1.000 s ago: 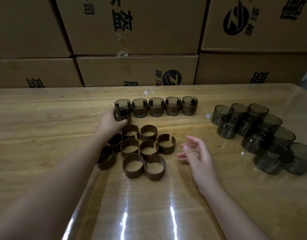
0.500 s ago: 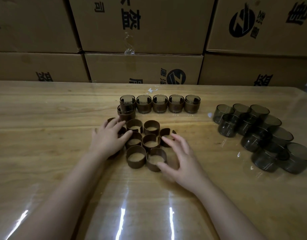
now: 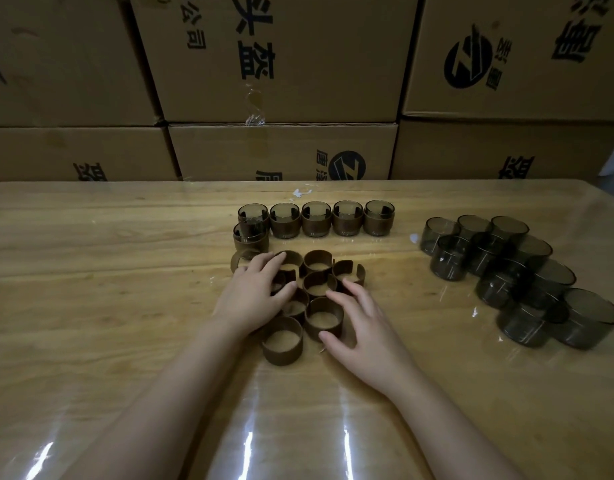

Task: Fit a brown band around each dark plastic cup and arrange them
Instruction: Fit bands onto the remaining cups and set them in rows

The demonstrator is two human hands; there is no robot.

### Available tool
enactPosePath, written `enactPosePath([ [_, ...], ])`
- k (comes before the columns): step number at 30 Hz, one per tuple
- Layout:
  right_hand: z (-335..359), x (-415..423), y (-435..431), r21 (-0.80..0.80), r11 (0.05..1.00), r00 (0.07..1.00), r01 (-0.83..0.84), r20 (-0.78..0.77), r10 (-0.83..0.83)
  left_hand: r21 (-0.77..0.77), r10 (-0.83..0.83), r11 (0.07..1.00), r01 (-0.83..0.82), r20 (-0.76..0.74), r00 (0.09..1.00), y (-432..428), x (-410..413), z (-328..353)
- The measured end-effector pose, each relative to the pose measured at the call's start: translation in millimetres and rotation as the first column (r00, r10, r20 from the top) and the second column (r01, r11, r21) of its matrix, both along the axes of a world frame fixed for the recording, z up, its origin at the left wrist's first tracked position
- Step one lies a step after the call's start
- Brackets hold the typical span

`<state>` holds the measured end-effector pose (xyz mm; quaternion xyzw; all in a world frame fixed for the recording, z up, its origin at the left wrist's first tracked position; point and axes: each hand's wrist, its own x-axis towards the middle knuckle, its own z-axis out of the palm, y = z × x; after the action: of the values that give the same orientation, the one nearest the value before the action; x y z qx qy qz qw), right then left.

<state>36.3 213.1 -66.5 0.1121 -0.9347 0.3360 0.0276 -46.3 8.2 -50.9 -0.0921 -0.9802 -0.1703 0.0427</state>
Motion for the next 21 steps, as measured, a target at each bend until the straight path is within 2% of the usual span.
enactPosePath([
  [4, 0, 0, 1, -0.022, 1.0, 1.0, 0.008, -0.008, -0.008, 0.013, -0.028, 0.999, 0.03, -0.078, 0.997, 7, -1, 1],
  [7, 0, 0, 2, -0.034, 0.999, 1.0, 0.007, -0.007, -0.008, 0.002, 0.066, 0.998, -0.067, -0.15, 0.987, 3, -6, 3],
  [10, 1, -1, 2, -0.033, 0.999, 1.0, 0.011, -0.003, -0.011, 0.009, 0.138, 0.99, -0.138, -0.159, 0.978, -3, -11, 7],
  [14, 2, -1, 2, -0.044, 0.999, 1.0, 0.018, 0.001, -0.018, -0.018, 0.107, 0.994, -0.109, -0.108, 0.988, -1, -11, 14],
  [17, 0, -1, 3, -0.1, 0.995, 1.0, 0.017, -0.011, -0.019, -0.083, 0.081, 0.992, -0.098, -0.194, 0.978, 6, 0, 22],
  [19, -1, -5, 4, -0.189, 0.982, 0.999, 0.027, -0.038, -0.035, 0.051, 0.051, 0.998, -0.038, -0.297, 0.954, 21, 20, 20],
  [21, -3, -9, 7, -0.371, 0.925, 0.994, 0.082, -0.042, -0.105, 0.191, -0.044, 0.973, 0.128, -0.389, 0.92, 46, 51, 15],
])
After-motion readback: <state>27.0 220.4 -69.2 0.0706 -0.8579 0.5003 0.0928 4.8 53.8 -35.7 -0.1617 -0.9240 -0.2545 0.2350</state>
